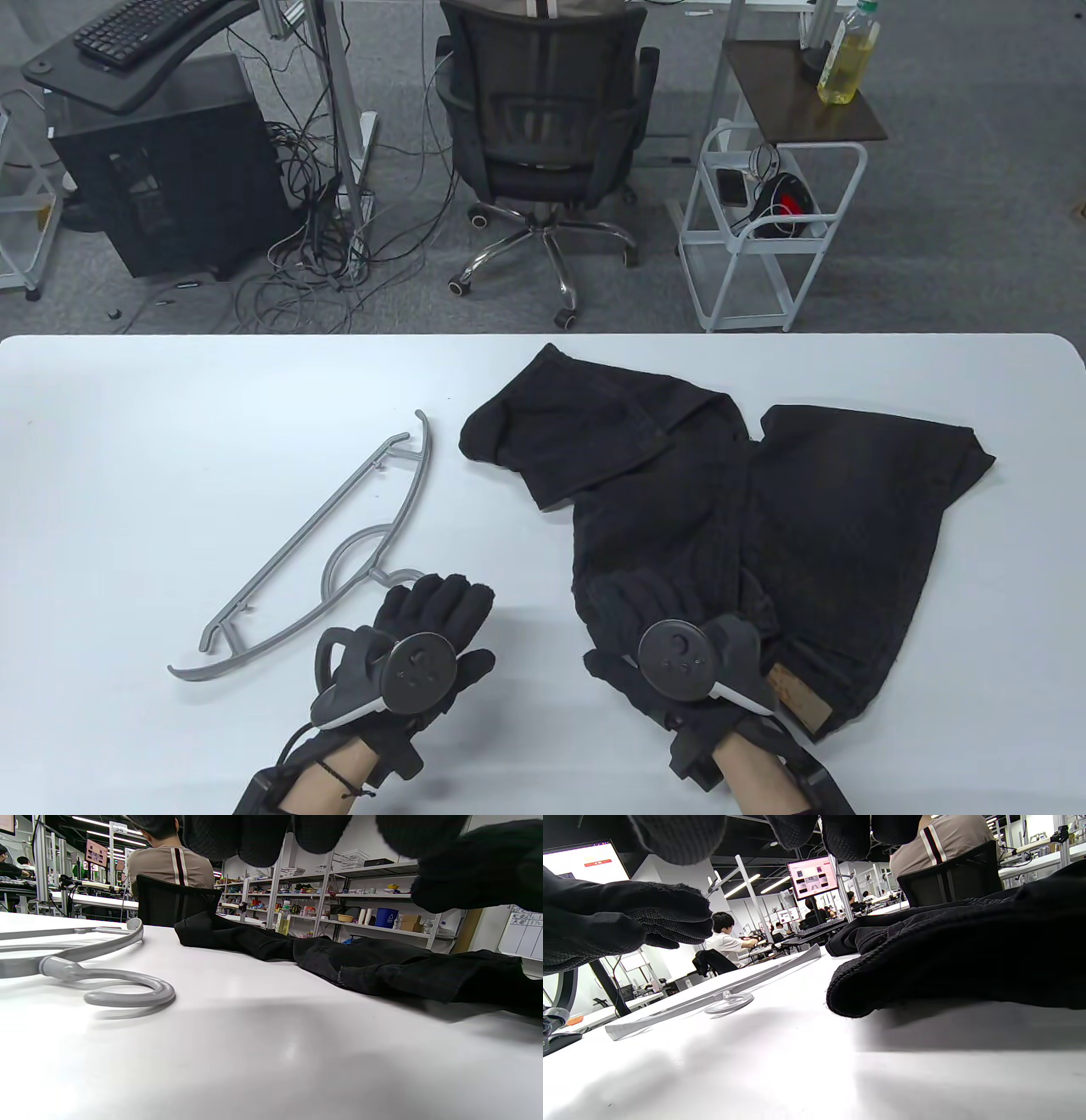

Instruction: Hang trousers on hanger

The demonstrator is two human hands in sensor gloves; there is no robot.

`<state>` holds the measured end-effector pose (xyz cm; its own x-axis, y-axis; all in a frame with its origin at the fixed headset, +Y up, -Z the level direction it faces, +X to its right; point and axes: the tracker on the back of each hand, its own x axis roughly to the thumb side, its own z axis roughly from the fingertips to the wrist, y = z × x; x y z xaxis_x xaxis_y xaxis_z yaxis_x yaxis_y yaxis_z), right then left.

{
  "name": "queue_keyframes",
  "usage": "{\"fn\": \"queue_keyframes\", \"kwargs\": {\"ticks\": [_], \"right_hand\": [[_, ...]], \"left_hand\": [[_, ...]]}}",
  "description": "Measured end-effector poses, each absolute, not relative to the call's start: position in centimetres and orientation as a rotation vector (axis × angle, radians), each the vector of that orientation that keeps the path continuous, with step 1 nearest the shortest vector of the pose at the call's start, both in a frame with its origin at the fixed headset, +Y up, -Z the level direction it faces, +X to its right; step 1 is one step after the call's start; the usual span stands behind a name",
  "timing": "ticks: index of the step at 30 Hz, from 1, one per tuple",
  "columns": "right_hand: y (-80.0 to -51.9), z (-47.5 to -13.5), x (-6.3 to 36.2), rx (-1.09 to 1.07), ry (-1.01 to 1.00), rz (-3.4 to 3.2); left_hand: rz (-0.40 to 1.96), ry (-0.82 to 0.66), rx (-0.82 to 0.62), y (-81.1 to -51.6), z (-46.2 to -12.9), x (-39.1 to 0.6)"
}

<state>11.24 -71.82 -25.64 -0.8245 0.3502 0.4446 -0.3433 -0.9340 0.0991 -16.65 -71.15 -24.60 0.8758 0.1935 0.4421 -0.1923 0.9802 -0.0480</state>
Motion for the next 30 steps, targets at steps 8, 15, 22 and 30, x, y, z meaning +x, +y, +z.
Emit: {"fn": "queue_keyframes", "kwargs": {"ticks": [8,15,22,30], "right_hand": [[-71.9,-25.7,11.2,0.663,0.026,2.696],[-71.9,-25.6,11.3,0.664,0.021,2.693],[-71.9,-25.6,11.2,0.666,0.026,2.693],[-72.0,-25.6,11.3,0.667,0.03,2.693]], "left_hand": [[0.222,-0.395,0.034,-70.6,-25.2,-18.6],[0.263,-0.305,0.071,-70.2,-26.0,-21.2],[0.336,-0.188,0.09,-70.2,-26.8,-24.5],[0.359,-0.05,0.052,-71.3,-27.6,-27.4]]}}
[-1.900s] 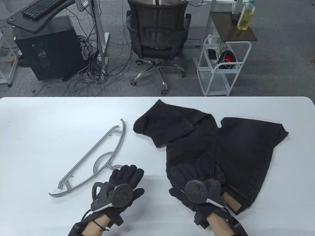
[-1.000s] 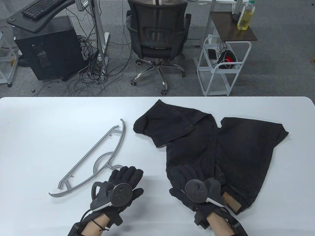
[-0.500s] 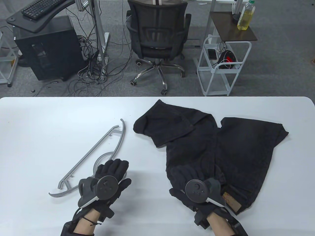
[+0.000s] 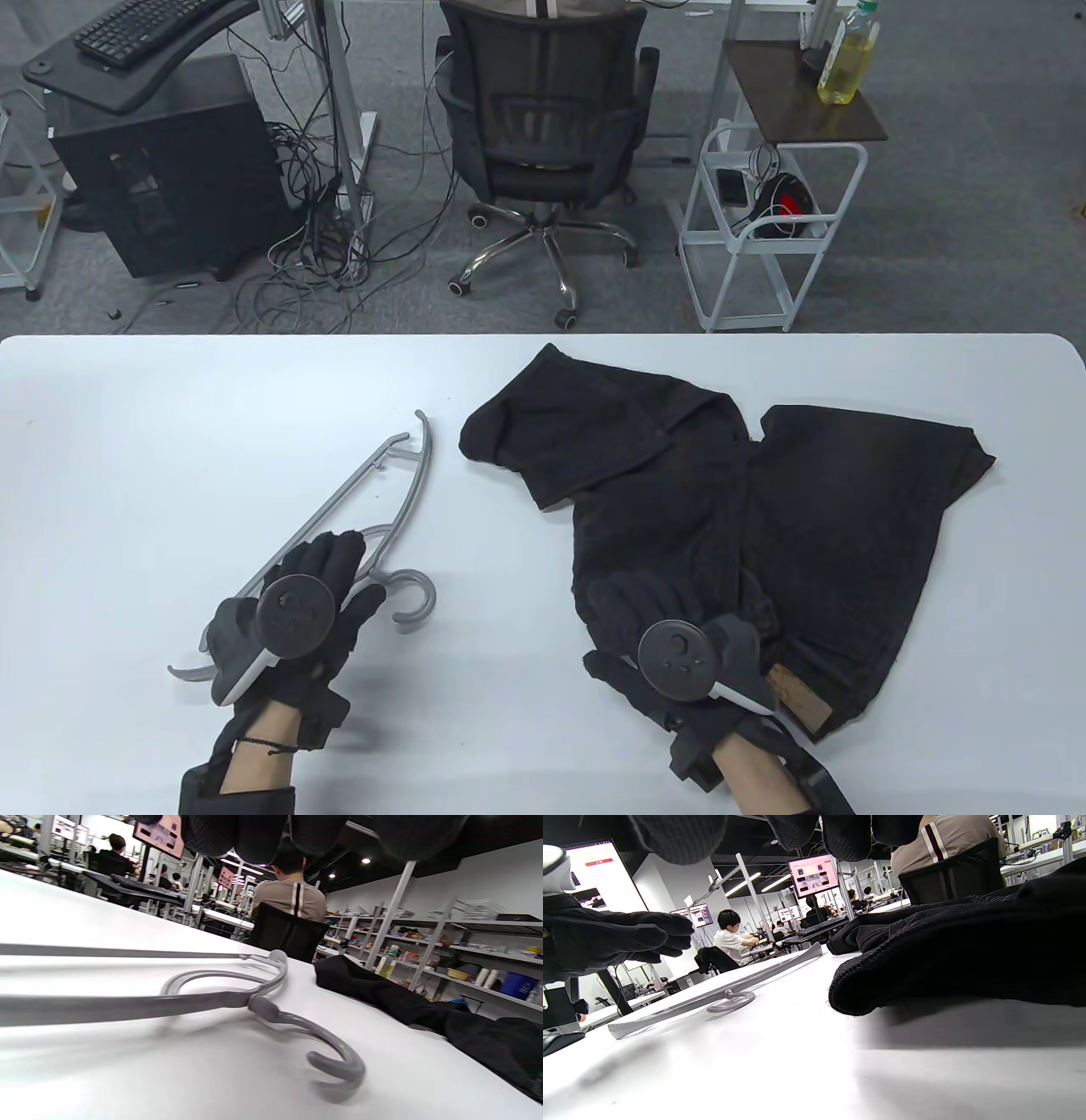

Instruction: Hang trousers on hanger

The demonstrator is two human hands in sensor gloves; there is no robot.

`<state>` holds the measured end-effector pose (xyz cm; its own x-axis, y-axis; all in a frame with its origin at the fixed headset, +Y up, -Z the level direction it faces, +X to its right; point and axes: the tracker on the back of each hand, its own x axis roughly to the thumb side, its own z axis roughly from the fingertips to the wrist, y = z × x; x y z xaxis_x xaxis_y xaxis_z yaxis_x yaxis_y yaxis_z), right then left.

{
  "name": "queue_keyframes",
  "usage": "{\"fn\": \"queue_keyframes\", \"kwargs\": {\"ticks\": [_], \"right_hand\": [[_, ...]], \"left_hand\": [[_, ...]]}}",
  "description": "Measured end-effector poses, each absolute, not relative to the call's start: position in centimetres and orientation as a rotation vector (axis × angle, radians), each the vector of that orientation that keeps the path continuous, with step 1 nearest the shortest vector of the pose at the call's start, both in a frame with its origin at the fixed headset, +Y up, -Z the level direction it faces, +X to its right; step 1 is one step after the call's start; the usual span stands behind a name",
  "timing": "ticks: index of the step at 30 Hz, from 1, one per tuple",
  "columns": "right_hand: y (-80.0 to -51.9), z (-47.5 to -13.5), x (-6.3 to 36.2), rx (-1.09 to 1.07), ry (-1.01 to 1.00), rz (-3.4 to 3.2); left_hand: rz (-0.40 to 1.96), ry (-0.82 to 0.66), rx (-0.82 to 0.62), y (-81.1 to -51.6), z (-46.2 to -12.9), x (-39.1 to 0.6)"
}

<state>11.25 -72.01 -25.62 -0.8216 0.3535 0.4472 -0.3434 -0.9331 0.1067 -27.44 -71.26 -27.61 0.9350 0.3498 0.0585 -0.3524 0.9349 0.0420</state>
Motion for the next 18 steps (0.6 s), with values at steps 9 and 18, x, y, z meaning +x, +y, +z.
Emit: {"fn": "queue_keyframes", "kwargs": {"ticks": [9,18], "right_hand": [[-72.1,-25.7,11.3,0.658,0.034,2.692],[-72.1,-25.8,11.5,0.648,0.04,2.691]], "left_hand": [[0.398,0.031,-0.039,-72.8,-28.4,-29.1],[0.316,0.149,-0.182,-74.8,-29.3,-29.9]]}}
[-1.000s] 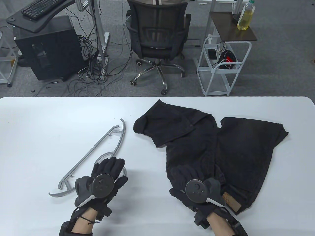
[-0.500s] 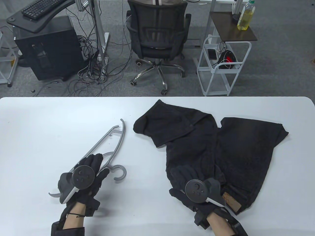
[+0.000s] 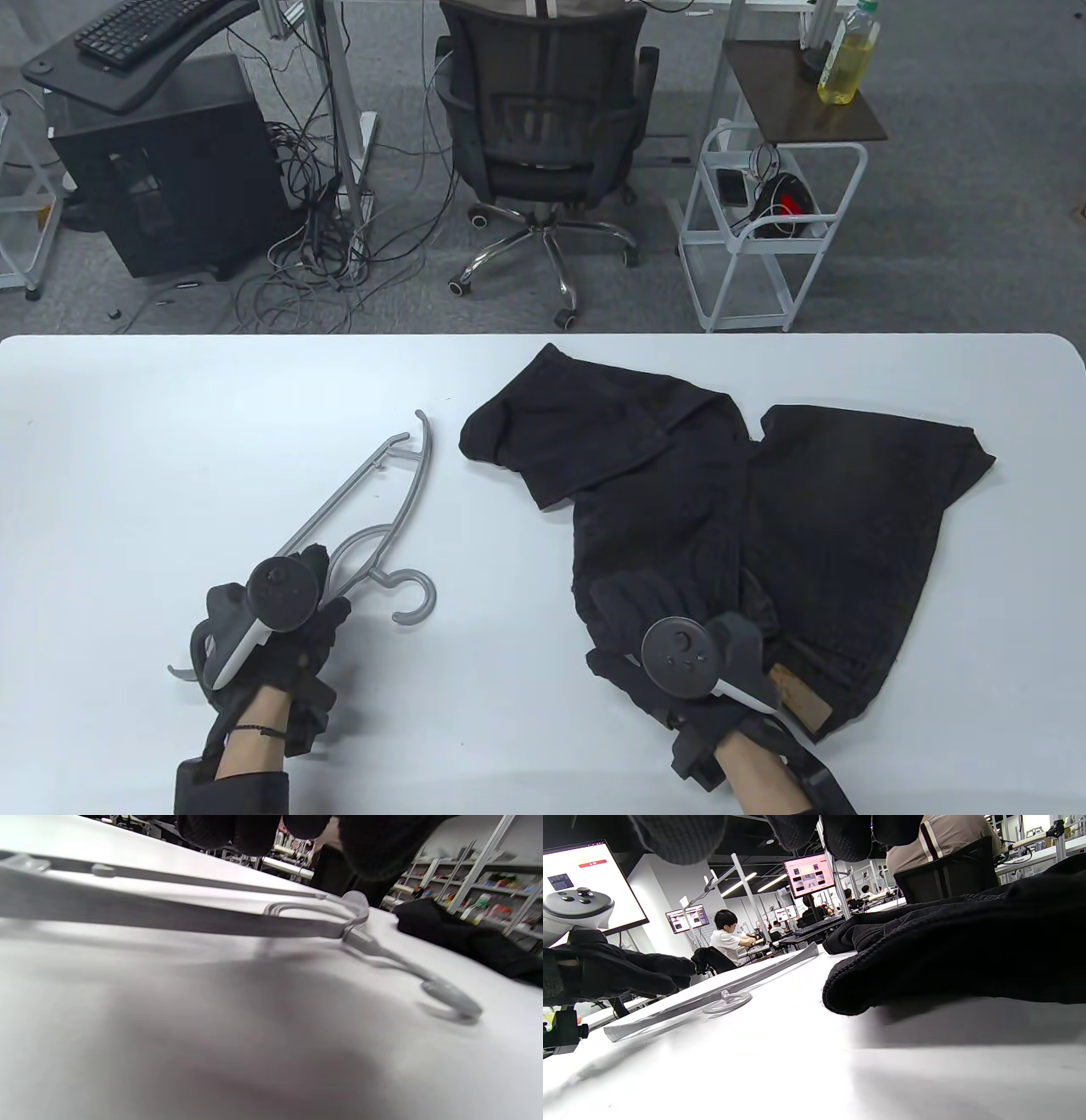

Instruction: Hang trousers on hanger

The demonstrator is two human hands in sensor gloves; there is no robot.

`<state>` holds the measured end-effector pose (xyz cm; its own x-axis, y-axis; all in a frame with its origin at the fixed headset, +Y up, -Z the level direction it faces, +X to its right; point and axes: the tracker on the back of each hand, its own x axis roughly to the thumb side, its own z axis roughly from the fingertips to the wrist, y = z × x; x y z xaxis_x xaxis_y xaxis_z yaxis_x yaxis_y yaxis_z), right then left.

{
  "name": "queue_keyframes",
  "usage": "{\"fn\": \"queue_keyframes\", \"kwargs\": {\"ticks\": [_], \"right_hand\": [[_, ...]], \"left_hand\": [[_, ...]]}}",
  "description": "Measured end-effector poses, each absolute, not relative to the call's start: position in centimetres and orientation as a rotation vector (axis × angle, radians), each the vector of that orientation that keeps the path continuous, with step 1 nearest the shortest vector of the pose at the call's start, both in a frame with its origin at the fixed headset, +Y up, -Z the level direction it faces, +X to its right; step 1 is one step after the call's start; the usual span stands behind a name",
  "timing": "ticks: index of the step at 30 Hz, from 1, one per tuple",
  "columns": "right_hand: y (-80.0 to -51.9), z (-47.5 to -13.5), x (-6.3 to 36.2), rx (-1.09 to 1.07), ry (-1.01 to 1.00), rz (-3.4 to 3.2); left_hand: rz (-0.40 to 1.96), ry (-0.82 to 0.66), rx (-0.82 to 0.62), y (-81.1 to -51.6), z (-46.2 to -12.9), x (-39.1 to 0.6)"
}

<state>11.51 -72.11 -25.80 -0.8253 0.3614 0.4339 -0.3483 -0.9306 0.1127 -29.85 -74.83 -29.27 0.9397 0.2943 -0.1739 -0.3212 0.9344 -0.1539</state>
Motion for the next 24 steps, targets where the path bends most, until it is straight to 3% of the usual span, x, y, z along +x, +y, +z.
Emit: {"fn": "queue_keyframes", "kwargs": {"ticks": [10,24], "right_hand": [[-72.1,-25.9,11.6,0.649,0.046,2.689],[-71.8,-25.9,12.0,0.634,-0.004,2.652]], "left_hand": [[0.269,0.261,-0.323,-76.8,-29.9,-30.6],[0.148,0.245,-0.295,-77.5,-30.8,-30.0]]}}
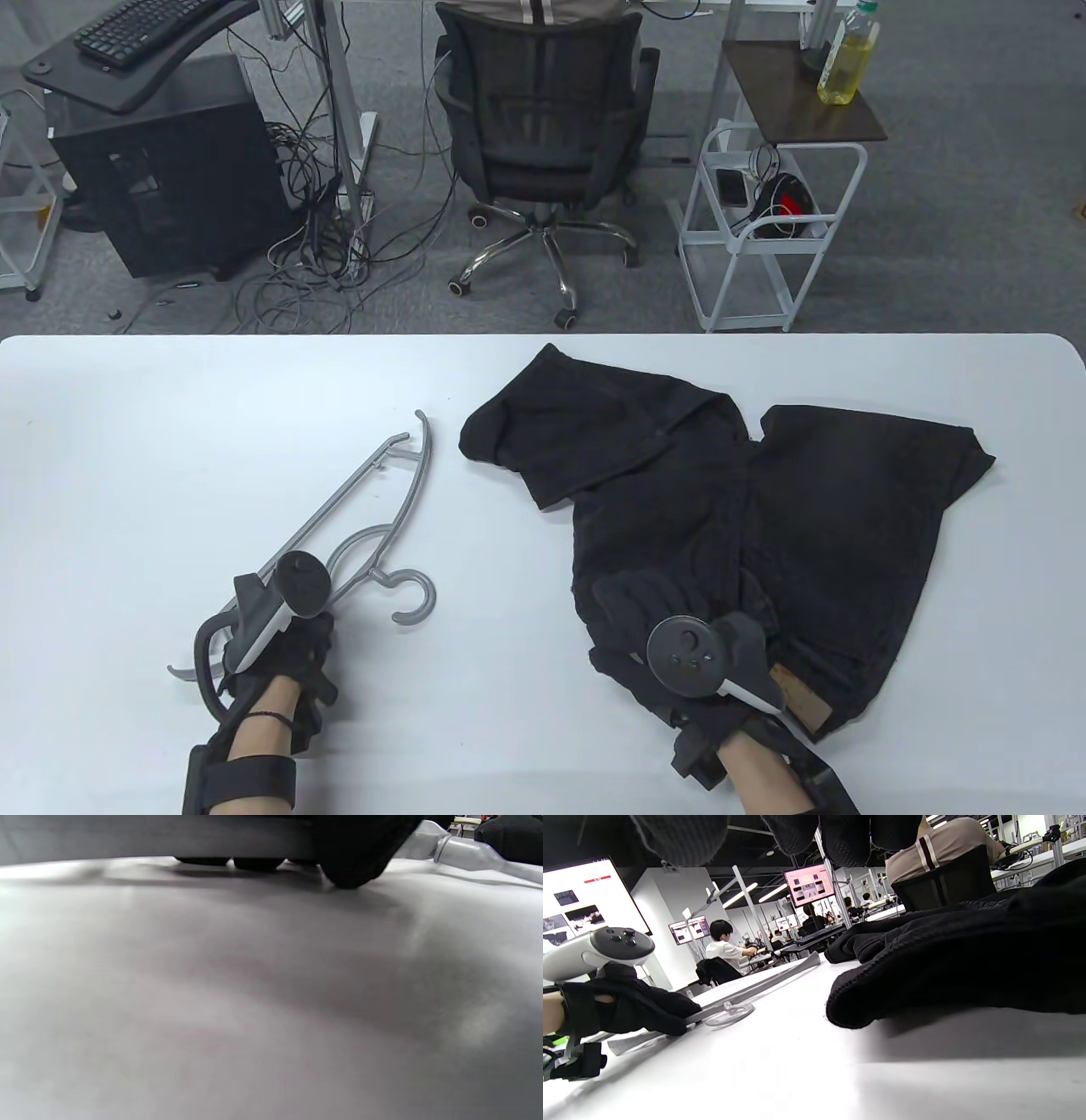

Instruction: Hang trousers on hanger

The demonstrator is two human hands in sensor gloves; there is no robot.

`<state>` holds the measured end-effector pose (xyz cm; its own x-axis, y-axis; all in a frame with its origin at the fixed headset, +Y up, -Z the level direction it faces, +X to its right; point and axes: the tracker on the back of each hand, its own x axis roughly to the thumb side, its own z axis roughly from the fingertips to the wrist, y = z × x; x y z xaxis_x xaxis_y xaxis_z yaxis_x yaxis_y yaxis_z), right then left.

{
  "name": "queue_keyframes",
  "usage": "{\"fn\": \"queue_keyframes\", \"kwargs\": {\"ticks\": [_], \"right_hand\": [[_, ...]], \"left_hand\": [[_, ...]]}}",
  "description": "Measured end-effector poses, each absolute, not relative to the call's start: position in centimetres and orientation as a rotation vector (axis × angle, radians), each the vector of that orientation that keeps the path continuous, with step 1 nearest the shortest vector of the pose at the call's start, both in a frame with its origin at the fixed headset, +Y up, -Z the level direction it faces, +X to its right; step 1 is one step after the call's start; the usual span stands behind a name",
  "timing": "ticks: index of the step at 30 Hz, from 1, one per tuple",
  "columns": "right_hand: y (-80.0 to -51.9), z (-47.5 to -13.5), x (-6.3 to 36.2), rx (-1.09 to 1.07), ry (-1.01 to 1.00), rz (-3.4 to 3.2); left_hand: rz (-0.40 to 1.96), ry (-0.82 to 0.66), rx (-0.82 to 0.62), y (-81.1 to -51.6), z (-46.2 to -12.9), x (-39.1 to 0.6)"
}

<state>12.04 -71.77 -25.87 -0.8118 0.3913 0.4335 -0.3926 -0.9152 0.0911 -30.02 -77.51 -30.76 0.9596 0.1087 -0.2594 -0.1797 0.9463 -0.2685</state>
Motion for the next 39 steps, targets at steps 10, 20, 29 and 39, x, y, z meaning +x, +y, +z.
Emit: {"fn": "queue_keyframes", "kwargs": {"ticks": [10,20,29,39], "right_hand": [[-70.4,-26.3,14.7,0.507,-0.077,2.613],[-69.0,-27.0,20.6,0.207,-0.092,2.545],[-69.9,-27.2,26.0,-0.189,0.179,2.613],[-74.5,-28.2,27.1,-0.367,0.697,2.644]], "left_hand": [[0.226,0.172,-0.152,-75.3,-30.1,-29.6],[0.331,0.094,0.021,-72.8,-28.9,-28.9],[0.431,0.009,0.114,-71.1,-27.8,-27.7],[0.495,-0.145,0.192,-69.8,-26.8,-26.0]]}}
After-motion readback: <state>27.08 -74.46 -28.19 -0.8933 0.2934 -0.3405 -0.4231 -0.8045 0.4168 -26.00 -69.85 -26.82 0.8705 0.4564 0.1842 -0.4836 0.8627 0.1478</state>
